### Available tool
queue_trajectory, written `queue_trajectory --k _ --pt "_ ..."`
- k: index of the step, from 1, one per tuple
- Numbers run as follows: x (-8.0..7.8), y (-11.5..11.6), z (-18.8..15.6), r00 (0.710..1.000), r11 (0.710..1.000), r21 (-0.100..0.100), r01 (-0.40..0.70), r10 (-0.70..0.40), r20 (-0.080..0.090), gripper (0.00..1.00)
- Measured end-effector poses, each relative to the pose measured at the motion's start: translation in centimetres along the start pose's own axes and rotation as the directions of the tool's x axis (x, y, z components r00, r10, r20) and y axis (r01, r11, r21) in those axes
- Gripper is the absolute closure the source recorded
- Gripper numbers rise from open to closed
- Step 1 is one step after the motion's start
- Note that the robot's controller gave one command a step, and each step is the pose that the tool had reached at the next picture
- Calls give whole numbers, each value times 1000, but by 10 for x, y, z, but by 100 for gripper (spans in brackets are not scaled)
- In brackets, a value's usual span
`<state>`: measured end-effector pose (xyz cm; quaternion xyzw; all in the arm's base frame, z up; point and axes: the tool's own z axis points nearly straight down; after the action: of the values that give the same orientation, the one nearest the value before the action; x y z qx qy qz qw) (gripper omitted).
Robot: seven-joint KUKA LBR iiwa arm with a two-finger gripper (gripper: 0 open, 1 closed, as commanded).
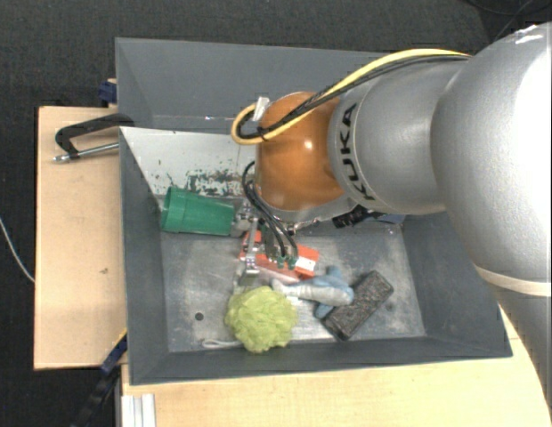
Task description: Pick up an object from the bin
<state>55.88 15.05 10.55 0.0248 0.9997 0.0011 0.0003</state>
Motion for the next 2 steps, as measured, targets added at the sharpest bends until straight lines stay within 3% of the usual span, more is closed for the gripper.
queue_trajectory --k 1,2 --pt "-23 27 -25 993 992 25 -121 121 2 0" --pt "-23 24 -24 993 993 20 -116 116 4 0"
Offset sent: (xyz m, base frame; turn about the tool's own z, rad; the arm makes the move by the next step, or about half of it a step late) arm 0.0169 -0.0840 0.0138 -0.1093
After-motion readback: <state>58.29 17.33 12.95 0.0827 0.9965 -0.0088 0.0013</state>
